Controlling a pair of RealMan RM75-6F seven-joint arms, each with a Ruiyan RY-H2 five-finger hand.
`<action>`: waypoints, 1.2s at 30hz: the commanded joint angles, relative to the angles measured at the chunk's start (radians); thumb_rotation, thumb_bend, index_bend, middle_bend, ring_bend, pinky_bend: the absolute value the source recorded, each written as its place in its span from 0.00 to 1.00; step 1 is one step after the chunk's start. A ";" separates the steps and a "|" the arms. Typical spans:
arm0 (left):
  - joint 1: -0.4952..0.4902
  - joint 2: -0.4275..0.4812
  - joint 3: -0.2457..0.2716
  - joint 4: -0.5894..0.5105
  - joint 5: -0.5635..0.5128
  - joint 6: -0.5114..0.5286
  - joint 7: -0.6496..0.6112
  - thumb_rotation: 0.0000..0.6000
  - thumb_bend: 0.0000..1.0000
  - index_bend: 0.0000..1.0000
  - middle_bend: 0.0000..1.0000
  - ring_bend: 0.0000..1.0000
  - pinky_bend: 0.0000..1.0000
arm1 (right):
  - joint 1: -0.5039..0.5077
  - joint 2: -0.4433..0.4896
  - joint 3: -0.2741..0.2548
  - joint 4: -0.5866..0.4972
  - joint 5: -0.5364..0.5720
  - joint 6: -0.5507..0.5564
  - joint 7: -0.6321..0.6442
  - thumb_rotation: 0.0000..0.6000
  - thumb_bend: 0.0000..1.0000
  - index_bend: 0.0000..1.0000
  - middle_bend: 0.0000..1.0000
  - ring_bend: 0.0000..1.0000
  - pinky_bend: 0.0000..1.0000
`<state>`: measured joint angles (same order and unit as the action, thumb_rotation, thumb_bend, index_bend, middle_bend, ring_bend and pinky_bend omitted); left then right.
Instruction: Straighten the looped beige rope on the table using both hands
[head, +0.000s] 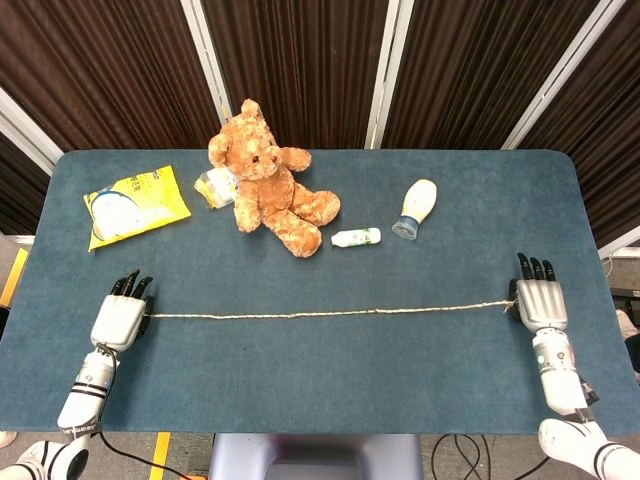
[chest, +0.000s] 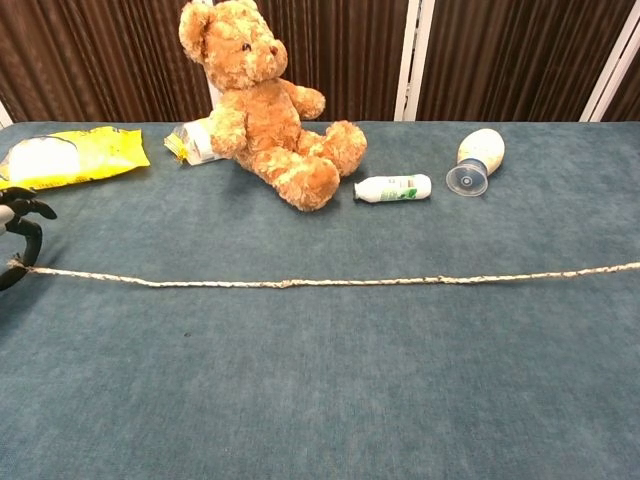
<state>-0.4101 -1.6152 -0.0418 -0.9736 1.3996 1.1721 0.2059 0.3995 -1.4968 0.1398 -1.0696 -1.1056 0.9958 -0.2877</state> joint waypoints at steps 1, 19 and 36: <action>-0.001 0.005 0.004 -0.004 -0.009 -0.028 0.003 1.00 0.44 0.27 0.14 0.04 0.18 | 0.010 0.010 -0.014 -0.011 0.035 -0.060 -0.050 1.00 0.57 0.27 0.04 0.00 0.00; 0.041 0.267 0.042 -0.328 0.133 0.082 -0.377 1.00 0.39 0.00 0.00 0.00 0.14 | -0.084 0.194 -0.023 -0.325 -0.112 0.203 -0.001 1.00 0.35 0.00 0.00 0.00 0.00; 0.338 0.383 0.137 -0.425 0.282 0.546 -0.250 1.00 0.38 0.00 0.00 0.00 0.04 | -0.348 0.286 -0.207 -0.446 -0.494 0.645 0.074 1.00 0.34 0.00 0.00 0.00 0.00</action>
<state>-0.0850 -1.2505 0.0869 -1.3998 1.6732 1.7107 -0.0232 0.0670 -1.2189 -0.0574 -1.5201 -1.5743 1.6110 -0.2416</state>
